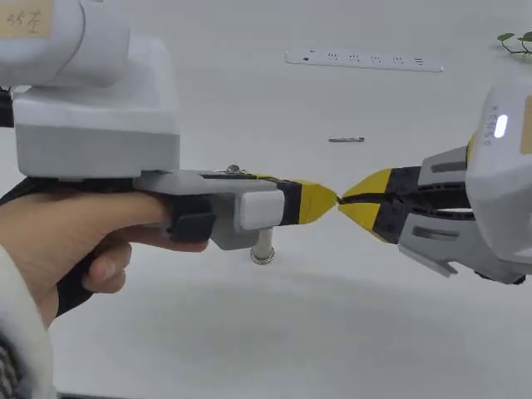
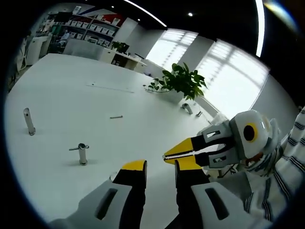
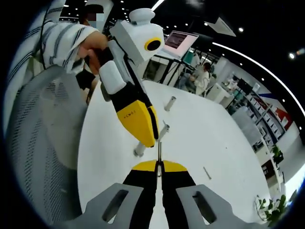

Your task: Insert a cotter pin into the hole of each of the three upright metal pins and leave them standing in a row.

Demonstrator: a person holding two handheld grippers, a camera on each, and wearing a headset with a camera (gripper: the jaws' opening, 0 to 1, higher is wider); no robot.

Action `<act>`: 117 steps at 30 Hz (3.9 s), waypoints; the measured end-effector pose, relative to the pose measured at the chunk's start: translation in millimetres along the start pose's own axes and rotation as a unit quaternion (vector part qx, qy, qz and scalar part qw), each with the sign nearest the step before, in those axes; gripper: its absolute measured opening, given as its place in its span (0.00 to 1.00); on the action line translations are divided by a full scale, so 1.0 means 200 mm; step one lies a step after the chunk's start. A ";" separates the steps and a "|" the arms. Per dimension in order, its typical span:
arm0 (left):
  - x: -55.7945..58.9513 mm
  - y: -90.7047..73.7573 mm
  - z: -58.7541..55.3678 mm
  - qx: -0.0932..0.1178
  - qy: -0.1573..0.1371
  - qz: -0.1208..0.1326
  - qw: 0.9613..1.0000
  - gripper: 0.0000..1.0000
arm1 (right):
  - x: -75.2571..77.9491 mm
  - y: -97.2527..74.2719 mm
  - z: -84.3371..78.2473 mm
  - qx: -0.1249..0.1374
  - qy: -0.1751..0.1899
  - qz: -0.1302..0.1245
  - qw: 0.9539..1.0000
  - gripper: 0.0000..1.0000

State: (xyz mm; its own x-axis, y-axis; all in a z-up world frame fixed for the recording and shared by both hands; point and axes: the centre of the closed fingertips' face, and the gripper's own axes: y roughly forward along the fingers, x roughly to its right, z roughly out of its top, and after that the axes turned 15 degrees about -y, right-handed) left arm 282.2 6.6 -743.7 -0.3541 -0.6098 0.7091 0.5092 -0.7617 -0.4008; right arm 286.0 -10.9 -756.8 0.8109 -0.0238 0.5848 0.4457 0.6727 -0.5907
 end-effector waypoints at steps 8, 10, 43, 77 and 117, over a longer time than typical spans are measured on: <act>0.04 0.01 -0.04 -0.009 -0.009 -0.016 1.000 0.17 | -0.03 -0.02 0.01 -0.007 -0.028 -0.002 1.000 0.02; 0.05 0.02 -0.04 -0.009 -0.014 -0.020 1.000 0.17 | -0.04 -0.02 0.02 -0.006 -0.030 -0.002 1.000 0.02; 0.06 0.03 -0.08 -0.020 0.003 -0.028 0.999 0.02 | -0.07 -0.03 0.04 -0.008 -0.061 -0.002 0.998 0.03; 0.09 0.00 -0.06 -0.011 0.084 -0.044 0.995 0.01 | -0.05 -0.08 0.01 0.046 0.053 0.009 0.998 0.15; 0.20 -0.11 -0.18 -0.062 0.255 -0.149 0.953 0.01 | -0.26 -0.14 0.11 0.161 0.189 0.200 0.948 0.06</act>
State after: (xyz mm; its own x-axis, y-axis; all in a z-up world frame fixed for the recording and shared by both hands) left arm 228.5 -8.7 -727.8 -0.8203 -0.3661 0.4394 0.2416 -0.9182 -0.3141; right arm 223.2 -12.1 -758.7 0.9956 0.0585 0.0736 -0.0154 0.8734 -0.4867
